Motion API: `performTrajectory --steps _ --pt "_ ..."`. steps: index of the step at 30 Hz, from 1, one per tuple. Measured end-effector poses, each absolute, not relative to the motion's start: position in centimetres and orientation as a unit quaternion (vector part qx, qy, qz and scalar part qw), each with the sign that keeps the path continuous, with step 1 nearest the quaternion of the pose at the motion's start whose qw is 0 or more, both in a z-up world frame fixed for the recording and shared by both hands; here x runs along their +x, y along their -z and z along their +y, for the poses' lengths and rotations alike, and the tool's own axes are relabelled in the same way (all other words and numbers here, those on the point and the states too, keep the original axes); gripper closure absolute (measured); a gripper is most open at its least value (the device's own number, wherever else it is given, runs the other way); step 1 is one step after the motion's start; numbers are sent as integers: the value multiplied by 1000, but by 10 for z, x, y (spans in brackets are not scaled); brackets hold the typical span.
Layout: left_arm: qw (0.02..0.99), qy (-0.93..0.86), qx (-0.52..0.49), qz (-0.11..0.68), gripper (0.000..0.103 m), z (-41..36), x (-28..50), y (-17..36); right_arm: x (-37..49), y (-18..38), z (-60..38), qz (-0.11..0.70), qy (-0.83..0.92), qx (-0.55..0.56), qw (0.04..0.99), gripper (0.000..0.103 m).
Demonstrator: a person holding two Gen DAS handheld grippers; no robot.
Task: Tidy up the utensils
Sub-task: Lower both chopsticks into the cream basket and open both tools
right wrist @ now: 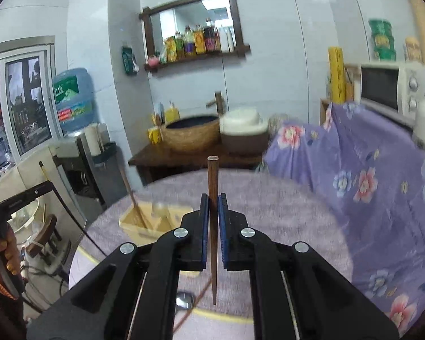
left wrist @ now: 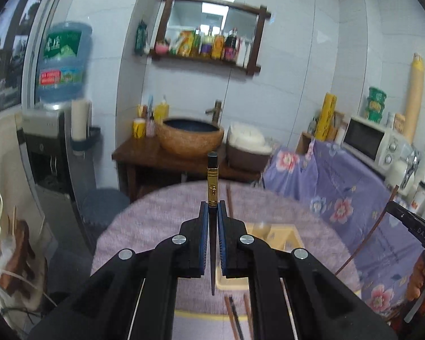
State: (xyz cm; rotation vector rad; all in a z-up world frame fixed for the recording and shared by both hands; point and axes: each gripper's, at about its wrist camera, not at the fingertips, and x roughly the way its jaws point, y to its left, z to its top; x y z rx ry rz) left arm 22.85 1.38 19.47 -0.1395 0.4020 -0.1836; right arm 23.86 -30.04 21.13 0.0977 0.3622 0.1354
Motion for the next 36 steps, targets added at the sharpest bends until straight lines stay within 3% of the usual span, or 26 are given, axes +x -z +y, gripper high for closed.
performTrajectory --steps 4,8,21,33,35,36 --pt "977 103 -84 170 95 3 244 -244 255 -264 -288 142 -89 70 983 95" --pt "975 113 -98 162 95 -14 264 -253 273 -279 -269 130 -99 84 983 95" --pt "961 109 -83 240 95 -51 311 -135 335 -157 -238 220 -84 90 968 95" --pt "948 102 -90 289 95 -49 323 -85 340 -126 -237 232 -80 88 965 95" --pt "945 109 -92 294 91 -47 320 -84 337 -126 -237 232 -82 89 965 94" --pt "945 109 -92 294 81 -46 317 -84 334 -125 -237 233 -83 89 965 94"
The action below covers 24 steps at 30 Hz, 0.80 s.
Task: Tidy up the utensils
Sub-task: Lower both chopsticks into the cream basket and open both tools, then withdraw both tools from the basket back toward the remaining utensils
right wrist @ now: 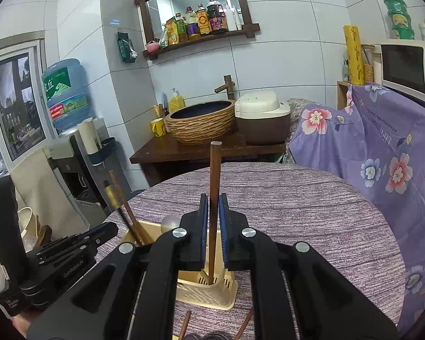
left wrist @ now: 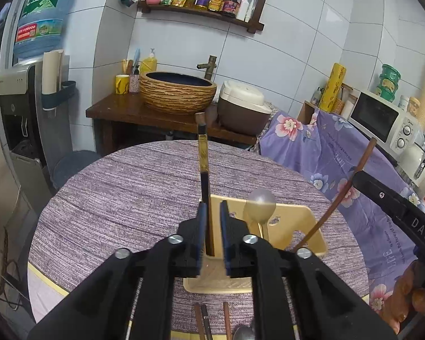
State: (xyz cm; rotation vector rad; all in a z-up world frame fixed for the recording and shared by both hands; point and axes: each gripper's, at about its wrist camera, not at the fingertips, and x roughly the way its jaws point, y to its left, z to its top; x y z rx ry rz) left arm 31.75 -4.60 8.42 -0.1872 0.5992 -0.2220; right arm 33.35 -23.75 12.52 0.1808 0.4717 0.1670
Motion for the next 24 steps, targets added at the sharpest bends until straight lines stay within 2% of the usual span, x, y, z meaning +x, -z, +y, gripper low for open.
performTrajectory --steps 1,3,5,6,7,16,20,24 --pt "947 105 -92 290 68 -44 312 -85 330 -124 -237 234 -81 90 965 93" --pt "951 101 -92 279 57 -40 301 -85 321 -122 -238 234 -79 90 965 90" --pt "954 93 -77 274 55 -37 285 -83 308 -116 -238 238 -76 86 964 79" --pt "955 86 -69 275 53 -36 279 -80 303 -113 -239 241 -77 84 964 67" --pt "956 78 -61 277 50 -35 272 -76 295 -107 -239 243 -76 82 963 60" --pt "934 50 -16 353 52 -29 219 2 245 -15 -225 346 -43 31 937 60" --pt "918 60 -22 391 55 -30 204 33 228 32 -219 407 -39 45 911 60" --pt "911 66 -32 406 56 -31 194 47 215 53 -215 433 -40 56 899 60"
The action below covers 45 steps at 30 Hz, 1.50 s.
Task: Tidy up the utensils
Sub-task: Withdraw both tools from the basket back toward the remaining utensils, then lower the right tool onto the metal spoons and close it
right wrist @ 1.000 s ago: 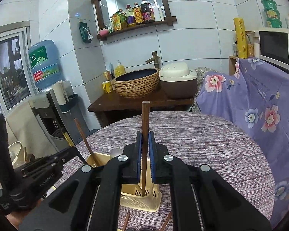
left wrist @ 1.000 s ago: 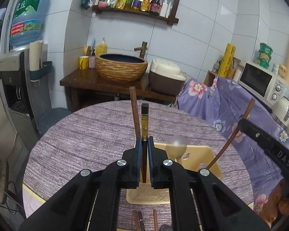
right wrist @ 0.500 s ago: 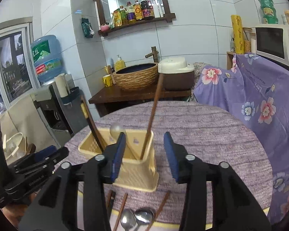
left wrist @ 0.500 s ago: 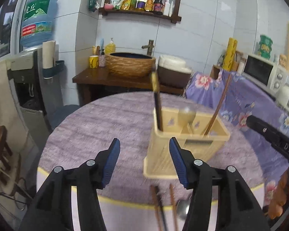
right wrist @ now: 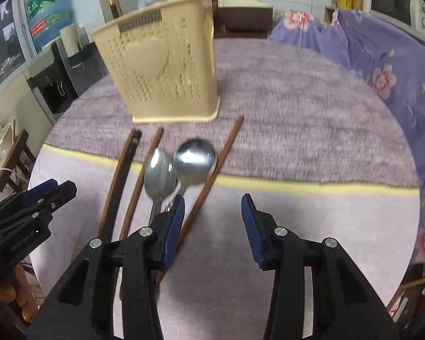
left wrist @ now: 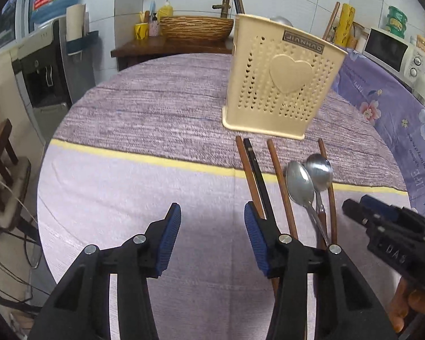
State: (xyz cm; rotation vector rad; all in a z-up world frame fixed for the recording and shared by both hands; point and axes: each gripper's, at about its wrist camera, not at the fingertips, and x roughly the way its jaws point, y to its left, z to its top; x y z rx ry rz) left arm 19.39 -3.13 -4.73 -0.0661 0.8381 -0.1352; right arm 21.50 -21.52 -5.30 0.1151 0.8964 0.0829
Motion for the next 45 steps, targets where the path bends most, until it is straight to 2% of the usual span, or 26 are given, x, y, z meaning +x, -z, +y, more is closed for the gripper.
performTrajectory --steps 12,19,28,32,45 --pt "907 73 -38 412 58 -36 192 53 223 43 -195 426 -102 58 897 61" --pt "902 92 -26 420 58 -51 198 58 218 48 -205 426 -60 57 901 61" --pt "897 91 -6 432 66 -67 202 68 216 46 -210 421 -53 59 904 61" --pt "897 90 10 432 66 -69 203 68 217 47 -207 423 -53 53 903 61" --pt "896 61 -11 439 66 -23 208 66 240 50 -168 446 -110 2 888 61"
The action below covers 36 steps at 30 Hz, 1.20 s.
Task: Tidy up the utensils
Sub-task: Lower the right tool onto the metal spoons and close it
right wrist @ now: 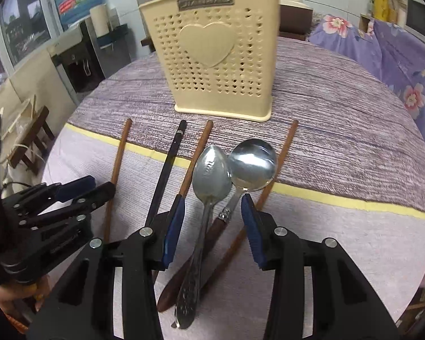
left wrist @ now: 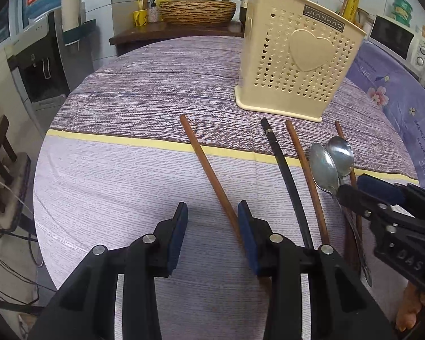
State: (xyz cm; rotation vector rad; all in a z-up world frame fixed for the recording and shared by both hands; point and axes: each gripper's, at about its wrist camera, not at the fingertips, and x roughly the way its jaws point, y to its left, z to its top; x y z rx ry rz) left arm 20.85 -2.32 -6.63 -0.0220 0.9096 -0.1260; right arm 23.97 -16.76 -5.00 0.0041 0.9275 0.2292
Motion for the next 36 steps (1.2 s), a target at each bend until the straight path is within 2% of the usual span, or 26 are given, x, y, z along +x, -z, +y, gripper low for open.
performTrajectory --steps 4,18,24,36 --pt "897 62 -7 437 65 -24 207 67 245 55 -158 458 -106 -28 882 64" --pt "898 67 -5 436 65 -23 211 67 267 62 -142 471 -103 -83 872 63" --pt "898 66 -3 435 65 -24 211 67 283 61 -141 474 -111 -77 870 59" --pt "898 69 -3 434 65 -20 212 67 259 63 -155 470 -149 -72 867 58"
